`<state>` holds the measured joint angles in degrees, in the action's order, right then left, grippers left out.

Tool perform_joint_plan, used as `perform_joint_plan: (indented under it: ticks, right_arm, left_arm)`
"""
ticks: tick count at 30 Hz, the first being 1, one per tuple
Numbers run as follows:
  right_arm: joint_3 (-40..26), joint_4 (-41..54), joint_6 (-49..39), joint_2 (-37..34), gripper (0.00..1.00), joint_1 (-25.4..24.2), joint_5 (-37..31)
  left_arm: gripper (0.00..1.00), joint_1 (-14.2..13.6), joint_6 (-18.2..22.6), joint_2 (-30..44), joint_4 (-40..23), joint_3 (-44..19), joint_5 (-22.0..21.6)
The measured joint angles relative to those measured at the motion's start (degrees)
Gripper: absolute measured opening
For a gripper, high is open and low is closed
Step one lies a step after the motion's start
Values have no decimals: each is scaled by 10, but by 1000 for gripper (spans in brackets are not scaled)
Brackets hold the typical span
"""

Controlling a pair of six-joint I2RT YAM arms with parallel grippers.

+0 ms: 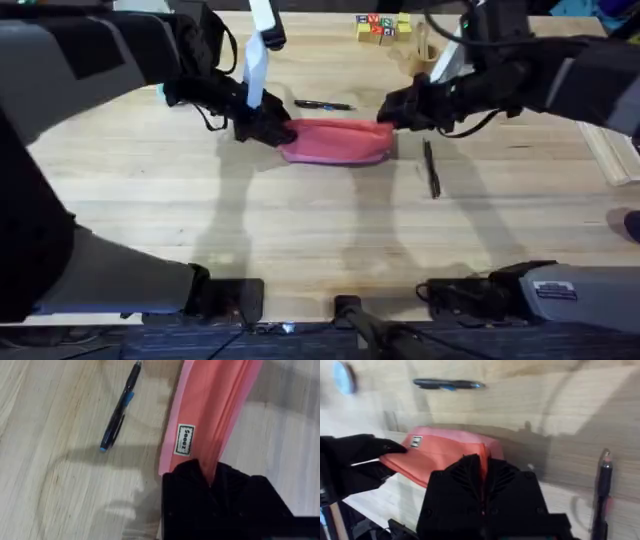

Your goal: Unzip the bag, pick up the pens from the table one at a time and place them inside, then zip the bag closed.

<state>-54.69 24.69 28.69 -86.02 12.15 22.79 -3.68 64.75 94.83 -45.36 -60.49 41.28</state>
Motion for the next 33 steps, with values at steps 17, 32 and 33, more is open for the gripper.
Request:
perform_joint_plan:
  ticks: [17, 32, 33]
  right_arm:
    - [-8, 7, -6, 68, 32, -2, 0]
    - [-66, 17, -7, 90, 31, -2, 4]
    - [-71, 17, -7, 90, 31, -2, 4]
  left_arm:
    - [42, 0, 0, 0, 2, 0, 12]
    - [42, -3, 0, 0, 7, -1, 38]
    - [42, -3, 0, 0, 7, -2, 40]
